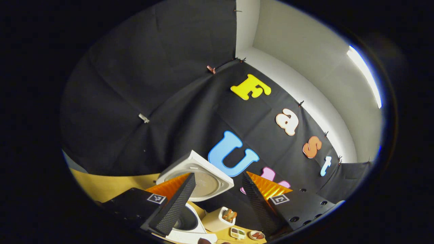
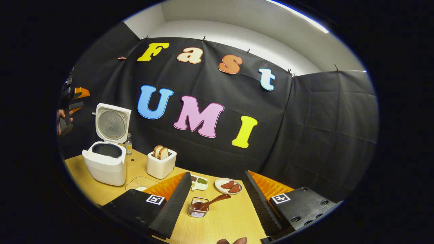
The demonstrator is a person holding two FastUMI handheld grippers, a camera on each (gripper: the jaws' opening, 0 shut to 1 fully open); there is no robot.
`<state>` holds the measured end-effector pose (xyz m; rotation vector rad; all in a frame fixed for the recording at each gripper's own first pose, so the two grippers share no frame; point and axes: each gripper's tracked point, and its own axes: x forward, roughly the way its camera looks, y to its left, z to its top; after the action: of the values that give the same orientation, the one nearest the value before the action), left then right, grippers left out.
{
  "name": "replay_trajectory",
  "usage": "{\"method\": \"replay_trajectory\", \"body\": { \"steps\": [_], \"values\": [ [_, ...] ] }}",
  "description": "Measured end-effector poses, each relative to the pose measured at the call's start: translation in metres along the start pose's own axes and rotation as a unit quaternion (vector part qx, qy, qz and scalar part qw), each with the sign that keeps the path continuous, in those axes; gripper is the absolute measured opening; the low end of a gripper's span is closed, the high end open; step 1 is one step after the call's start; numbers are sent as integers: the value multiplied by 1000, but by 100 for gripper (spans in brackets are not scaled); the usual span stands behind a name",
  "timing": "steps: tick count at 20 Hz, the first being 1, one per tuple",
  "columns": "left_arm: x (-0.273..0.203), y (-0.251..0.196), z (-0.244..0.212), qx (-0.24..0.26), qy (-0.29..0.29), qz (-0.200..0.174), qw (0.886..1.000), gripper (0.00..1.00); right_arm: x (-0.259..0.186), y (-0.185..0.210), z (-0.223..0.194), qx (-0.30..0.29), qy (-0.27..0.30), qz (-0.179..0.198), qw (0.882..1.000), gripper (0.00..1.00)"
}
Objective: Close the left gripper, press the button to open the rice cooker; take a wooden spoon from the chopstick holder with the right hand, scoop a spoonful of rice and pour it into the rice cooker, then put the wooden spoon back into the chopstick holder.
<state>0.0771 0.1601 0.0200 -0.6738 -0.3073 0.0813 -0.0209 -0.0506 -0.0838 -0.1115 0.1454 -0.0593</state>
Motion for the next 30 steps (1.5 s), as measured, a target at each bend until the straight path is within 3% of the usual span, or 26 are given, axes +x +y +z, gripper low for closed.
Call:
{"method": "replay_trajectory", "body": {
  "steps": [6, 8, 16, 23, 25, 29, 30],
  "values": [
    [-34, -35, 16, 183, -33, -9, 983, 91, 41, -7, -49, 35, 28, 20, 999, 98],
    [-41, -43, 5, 218, -26, -10, 976, 90, 55, -7, -66, 46, 39, 28, 998, 98],
    [-61, -37, -26, 205, 6, 43, 978, 94, 106, -7, -177, 115, 144, 42, 982, 98],
    [-68, -41, -56, 234, 39, 50, 970, 94, 152, 5, -253, 222, 214, 57, 950, 96],
    [-69, -44, -67, 231, 49, 51, 970, 94, 166, 8, -262, 240, 220, 60, 944, 82],
    [-73, -46, -77, 237, 57, 55, 968, 94, 181, 23, -267, 223, 212, 72, 949, 70],
    [-74, -45, -79, 241, 59, 56, 967, 94, 182, 27, -271, 222, 214, 72, 949, 36]
  ]
}}
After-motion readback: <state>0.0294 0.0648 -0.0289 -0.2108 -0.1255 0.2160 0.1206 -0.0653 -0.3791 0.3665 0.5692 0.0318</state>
